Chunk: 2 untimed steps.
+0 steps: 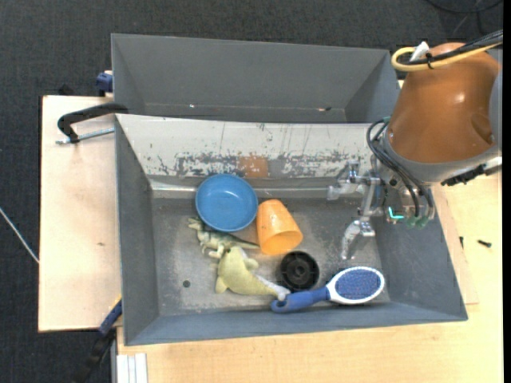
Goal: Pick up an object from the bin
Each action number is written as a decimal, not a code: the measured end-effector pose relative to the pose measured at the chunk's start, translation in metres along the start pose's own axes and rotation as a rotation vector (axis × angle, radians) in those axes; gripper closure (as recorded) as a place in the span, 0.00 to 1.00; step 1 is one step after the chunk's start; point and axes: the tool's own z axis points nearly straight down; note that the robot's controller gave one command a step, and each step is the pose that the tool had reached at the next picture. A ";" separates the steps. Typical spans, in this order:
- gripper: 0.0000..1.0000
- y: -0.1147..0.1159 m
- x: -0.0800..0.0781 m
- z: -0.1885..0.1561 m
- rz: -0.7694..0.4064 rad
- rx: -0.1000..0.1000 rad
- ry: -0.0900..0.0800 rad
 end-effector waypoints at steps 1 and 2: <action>0.00 0.069 -0.001 0.111 0.030 -0.005 -0.050; 0.00 0.151 -0.023 0.111 -0.049 -0.005 -0.015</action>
Offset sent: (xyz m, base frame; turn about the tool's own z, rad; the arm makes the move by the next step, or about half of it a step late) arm -0.0157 0.0940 -0.1721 0.0395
